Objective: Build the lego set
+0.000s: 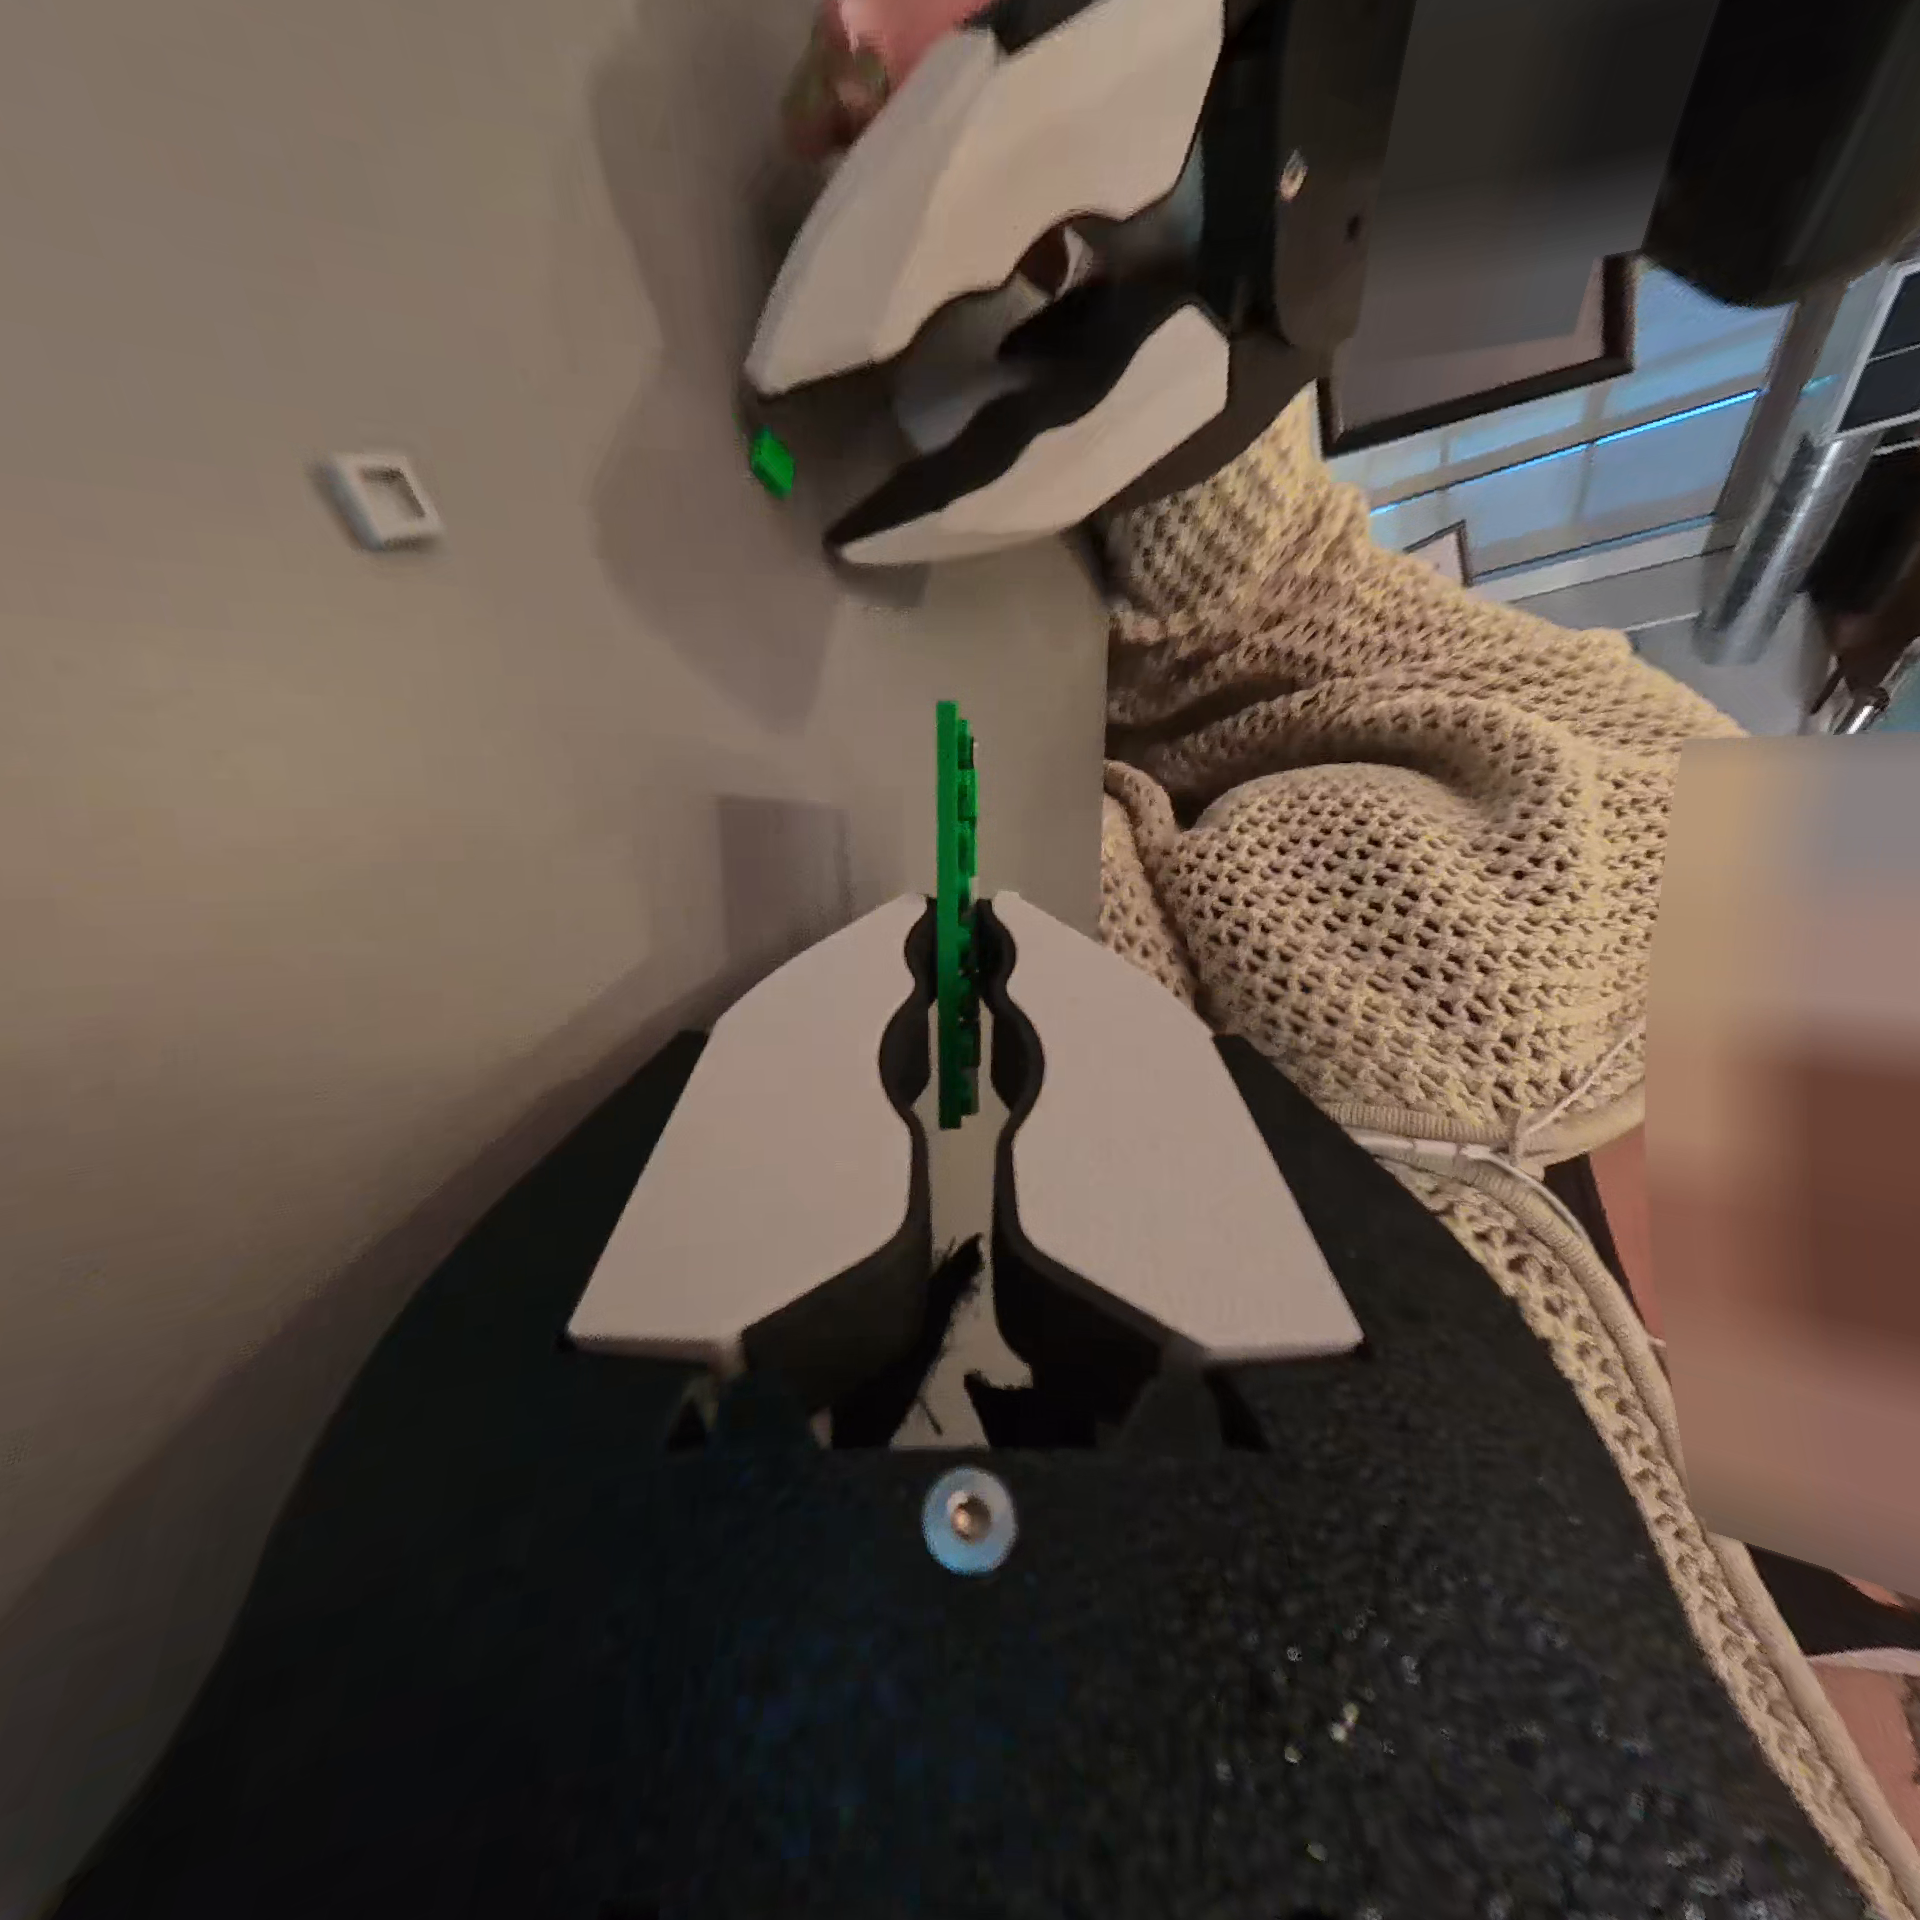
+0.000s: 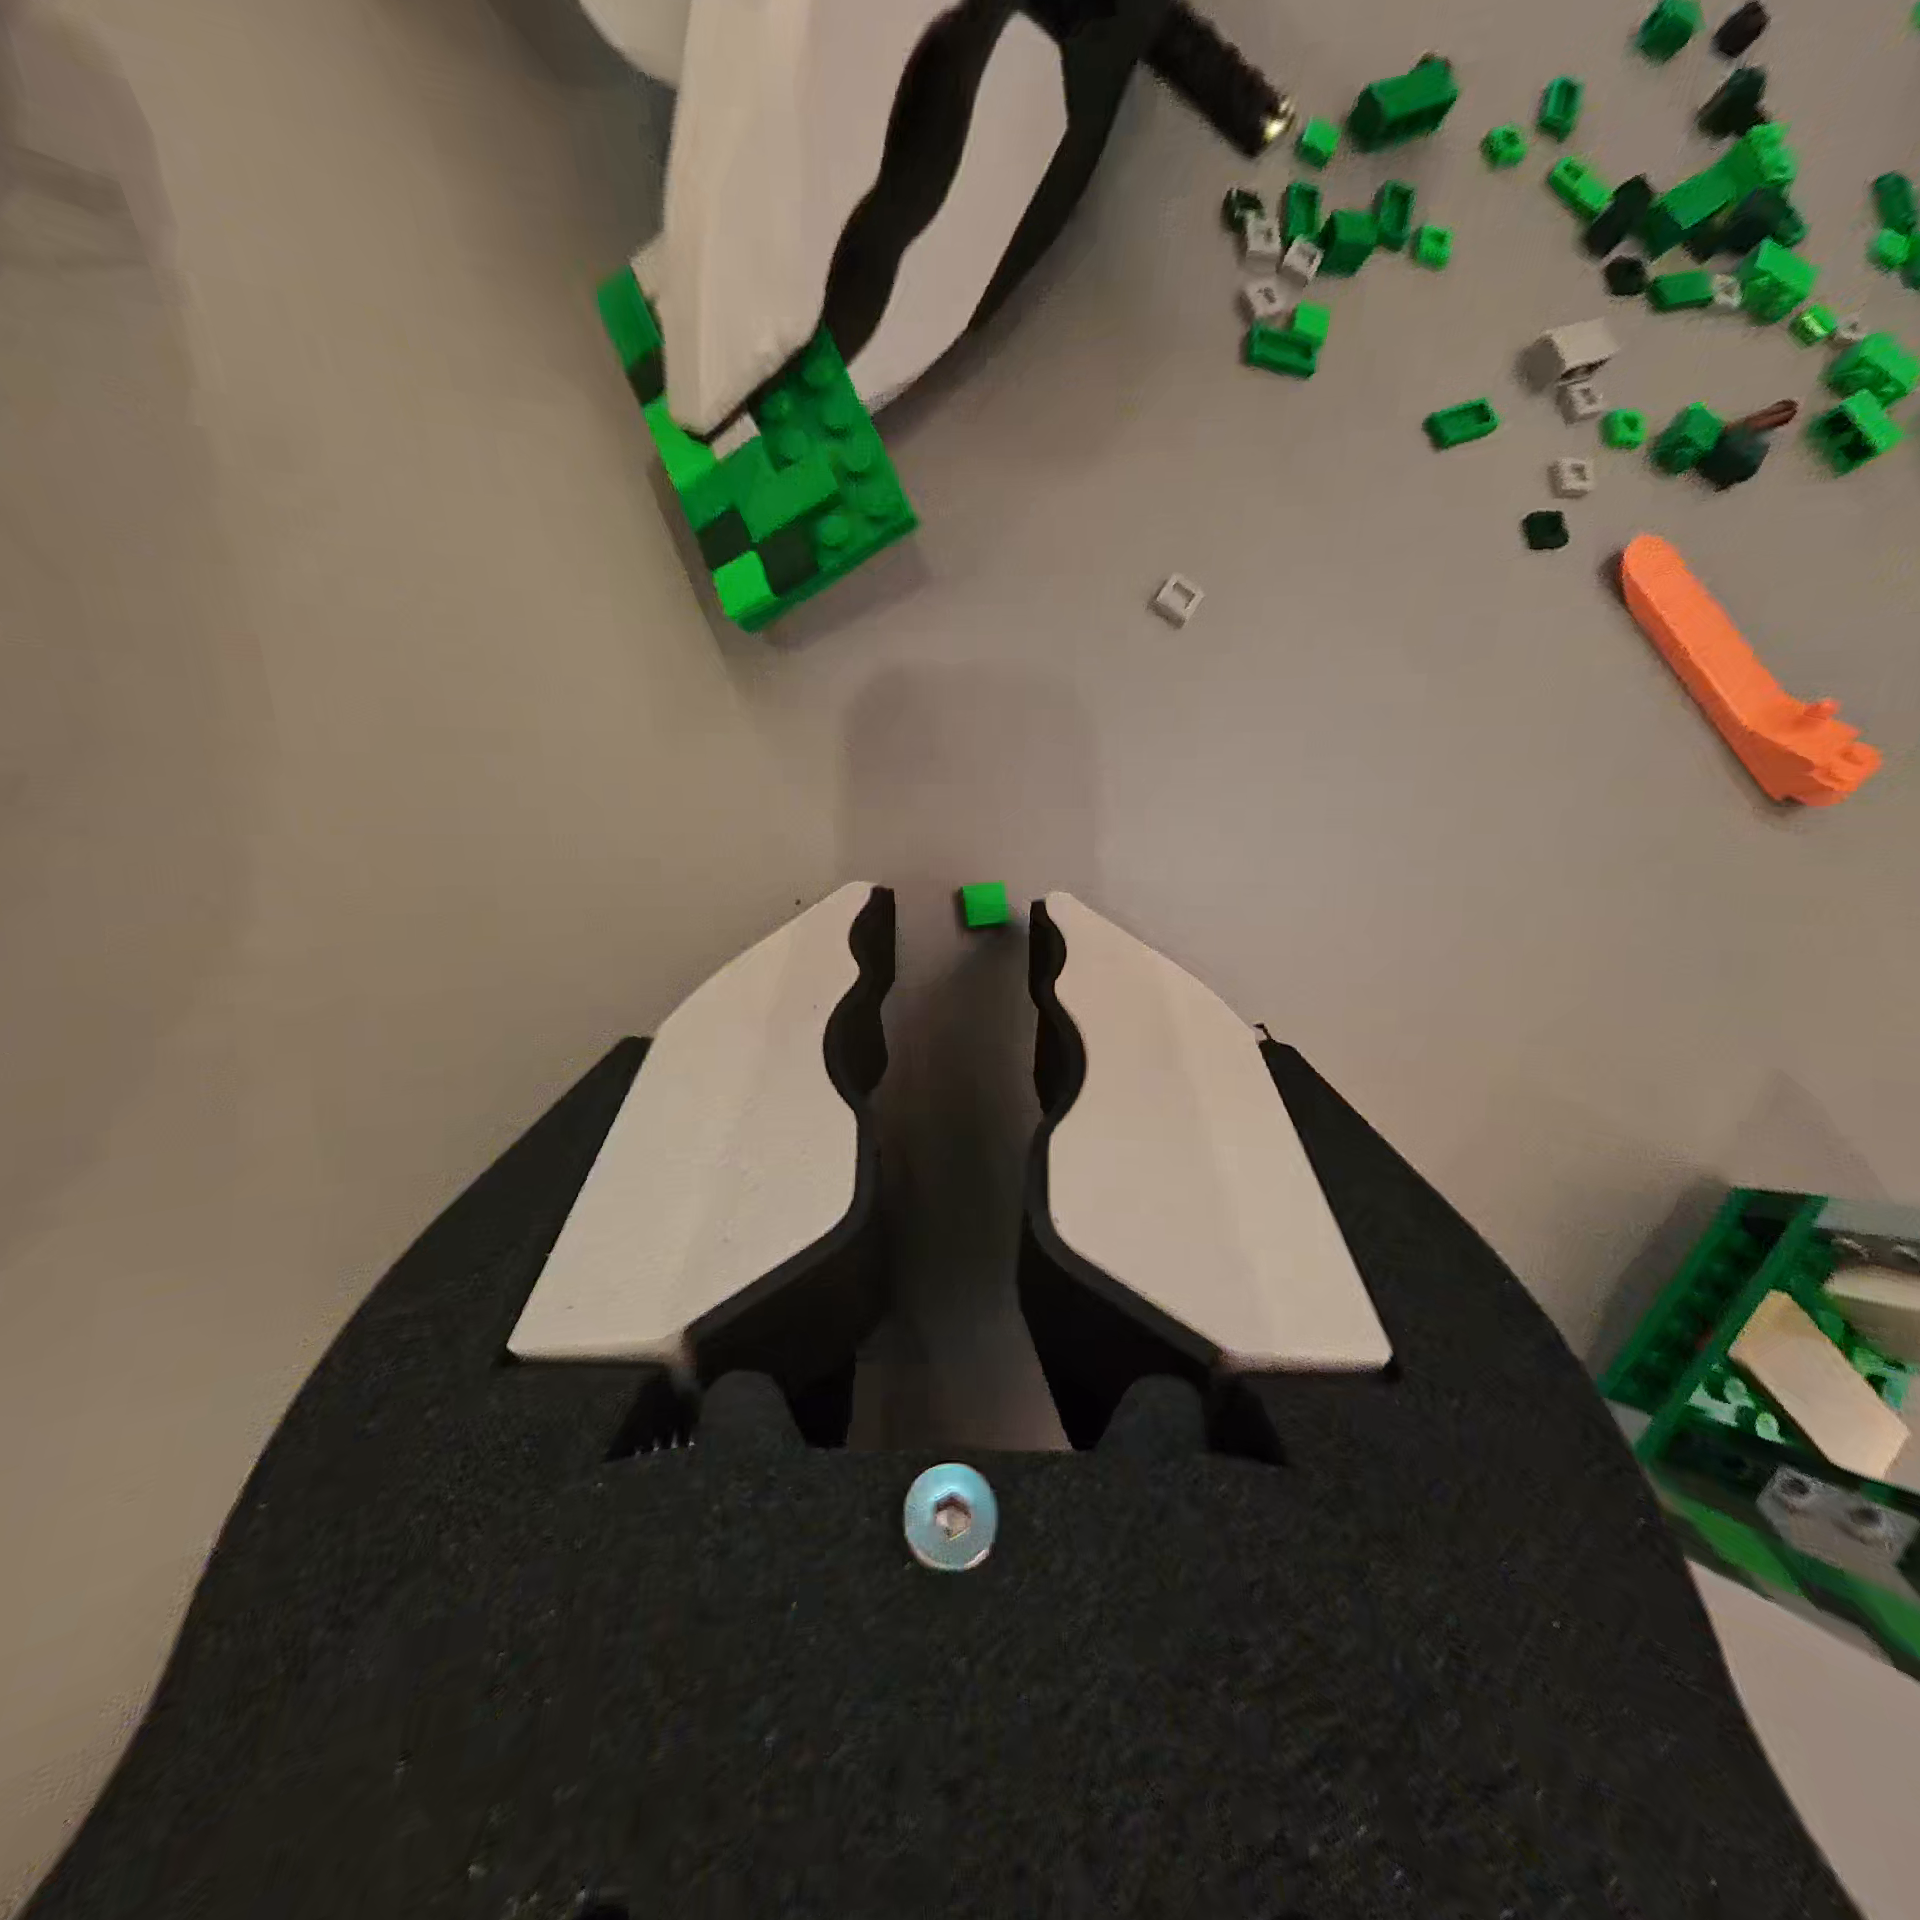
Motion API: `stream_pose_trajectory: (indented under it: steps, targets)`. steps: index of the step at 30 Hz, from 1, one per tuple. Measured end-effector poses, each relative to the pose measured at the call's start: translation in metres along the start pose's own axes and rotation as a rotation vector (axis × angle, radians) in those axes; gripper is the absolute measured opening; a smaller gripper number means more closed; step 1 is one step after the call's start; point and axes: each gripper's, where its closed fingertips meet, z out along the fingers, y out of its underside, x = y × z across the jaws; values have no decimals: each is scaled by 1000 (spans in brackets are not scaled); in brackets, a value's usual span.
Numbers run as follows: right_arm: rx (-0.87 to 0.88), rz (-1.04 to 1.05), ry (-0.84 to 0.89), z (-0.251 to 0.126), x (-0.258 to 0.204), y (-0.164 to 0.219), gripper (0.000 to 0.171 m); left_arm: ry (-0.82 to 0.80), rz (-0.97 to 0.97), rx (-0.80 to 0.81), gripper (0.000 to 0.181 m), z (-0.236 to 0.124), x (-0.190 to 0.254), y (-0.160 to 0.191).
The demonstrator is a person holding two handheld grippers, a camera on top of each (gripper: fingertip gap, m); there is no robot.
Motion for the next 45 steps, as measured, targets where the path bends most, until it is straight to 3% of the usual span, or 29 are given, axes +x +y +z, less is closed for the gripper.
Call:
stream_pose_trajectory:
  steps: [11, 27, 34, 45]
  targets:
    - [-96, 3, -173, 4, 1, 1, 15, 159, -93, 0, 6, -2, 6, 1]
    - [-73, -5, -140, 3, 4, 3, 8, 173, -91, 21, 6, -3, 8, 1]
    - [112, -154, -119, -7, -12, -52, 7, 186, -99, 30, 6, 1, 10, -1]
    - [-5, -280, -91, 1, -33, -64, 7, 190, -57, -24, 6, 5, 14, 8]
